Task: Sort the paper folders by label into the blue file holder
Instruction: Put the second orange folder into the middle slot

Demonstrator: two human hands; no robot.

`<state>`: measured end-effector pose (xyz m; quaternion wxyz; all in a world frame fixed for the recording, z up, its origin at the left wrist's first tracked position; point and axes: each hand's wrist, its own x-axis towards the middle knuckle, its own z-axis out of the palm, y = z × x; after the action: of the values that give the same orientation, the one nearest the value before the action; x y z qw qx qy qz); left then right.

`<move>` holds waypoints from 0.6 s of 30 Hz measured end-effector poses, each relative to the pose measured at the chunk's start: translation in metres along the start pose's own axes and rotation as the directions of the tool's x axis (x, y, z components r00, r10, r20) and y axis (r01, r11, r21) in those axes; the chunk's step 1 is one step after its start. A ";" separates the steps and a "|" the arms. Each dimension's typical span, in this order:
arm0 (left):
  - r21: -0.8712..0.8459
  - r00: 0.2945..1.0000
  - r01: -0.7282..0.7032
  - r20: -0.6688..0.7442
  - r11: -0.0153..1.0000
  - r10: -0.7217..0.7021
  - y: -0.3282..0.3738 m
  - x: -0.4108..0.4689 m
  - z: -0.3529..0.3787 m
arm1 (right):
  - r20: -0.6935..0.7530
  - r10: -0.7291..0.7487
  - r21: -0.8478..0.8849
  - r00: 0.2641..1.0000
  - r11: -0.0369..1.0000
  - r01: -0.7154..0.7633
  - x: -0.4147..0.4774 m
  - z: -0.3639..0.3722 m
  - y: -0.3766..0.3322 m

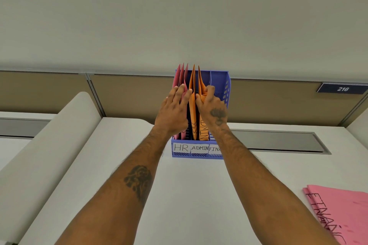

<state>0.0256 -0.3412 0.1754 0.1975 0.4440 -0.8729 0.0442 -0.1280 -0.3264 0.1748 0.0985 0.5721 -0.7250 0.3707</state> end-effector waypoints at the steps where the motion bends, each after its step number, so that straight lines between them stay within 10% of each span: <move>1: -0.002 1.000 0.007 0.004 1.000 -0.007 0.001 0.000 -0.001 | 0.016 0.003 0.004 1.000 1.000 -0.004 0.001 -0.002 -0.001; 18: 0.029 0.993 0.056 0.101 0.998 -0.059 0.009 -0.060 -0.020 | 0.284 0.036 0.134 0.958 0.988 -0.077 -0.070 -0.042 0.006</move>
<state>0.0560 -0.2853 0.1722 0.1483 0.4731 -0.8680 0.0272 -0.1227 -0.2459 0.1625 -0.0575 0.6034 -0.7191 0.3398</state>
